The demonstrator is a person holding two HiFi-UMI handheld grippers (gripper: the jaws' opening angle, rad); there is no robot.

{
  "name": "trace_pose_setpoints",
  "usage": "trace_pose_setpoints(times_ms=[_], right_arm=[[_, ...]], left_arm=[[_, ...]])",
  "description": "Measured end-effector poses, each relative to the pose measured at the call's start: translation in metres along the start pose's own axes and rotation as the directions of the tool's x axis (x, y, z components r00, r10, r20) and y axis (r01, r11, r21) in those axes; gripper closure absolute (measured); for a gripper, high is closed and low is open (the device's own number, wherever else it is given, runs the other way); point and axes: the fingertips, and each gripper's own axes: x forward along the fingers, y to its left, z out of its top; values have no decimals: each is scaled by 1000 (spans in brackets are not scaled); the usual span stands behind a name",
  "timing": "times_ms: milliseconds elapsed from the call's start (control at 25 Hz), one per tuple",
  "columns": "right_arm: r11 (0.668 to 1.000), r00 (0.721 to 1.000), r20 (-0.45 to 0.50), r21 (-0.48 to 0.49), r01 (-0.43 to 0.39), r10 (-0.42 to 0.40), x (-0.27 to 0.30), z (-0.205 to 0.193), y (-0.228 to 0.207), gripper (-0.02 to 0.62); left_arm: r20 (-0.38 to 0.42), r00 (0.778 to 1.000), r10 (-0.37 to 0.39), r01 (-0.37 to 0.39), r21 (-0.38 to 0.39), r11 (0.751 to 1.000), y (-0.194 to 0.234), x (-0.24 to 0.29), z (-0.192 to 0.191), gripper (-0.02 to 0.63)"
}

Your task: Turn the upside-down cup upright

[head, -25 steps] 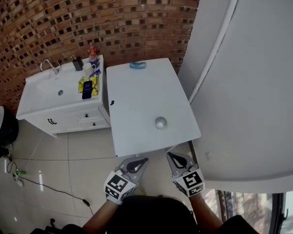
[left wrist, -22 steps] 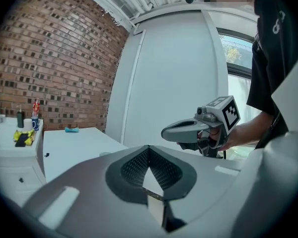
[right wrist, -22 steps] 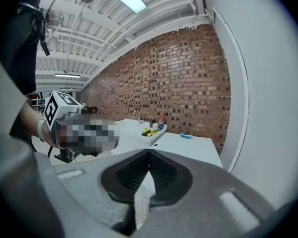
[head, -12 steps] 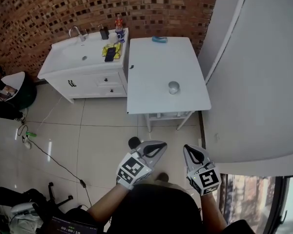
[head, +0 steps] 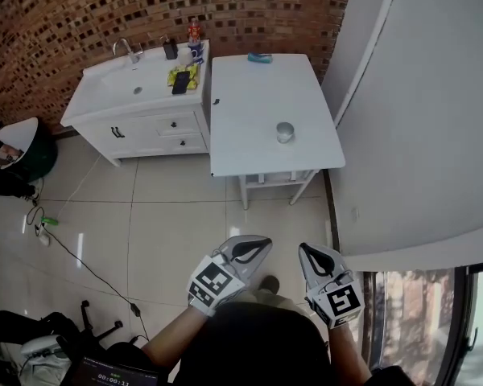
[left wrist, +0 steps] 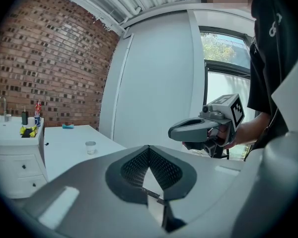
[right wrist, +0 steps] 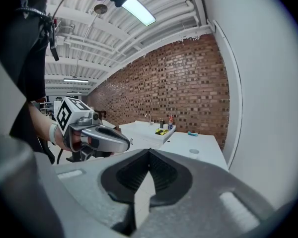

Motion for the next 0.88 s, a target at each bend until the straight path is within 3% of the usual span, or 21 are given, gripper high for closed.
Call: trace_pose_setpoints(times_ms=[400, 720, 880], right_arm=[[997, 999, -11, 63, 41, -40, 14, 14, 65, 603], [987, 994, -7, 117, 110, -110, -14, 9, 86, 603], [991, 997, 0, 114, 76, -76, -14, 2, 98, 603]], left_arm=[[-32, 997, -72, 72, -16, 997, -2, -67, -24, 591], [-44, 983, -180, 180, -4, 984, -55, -75, -32, 591], [-23, 988, -152, 152, -6, 988, -67, -85, -34, 591]])
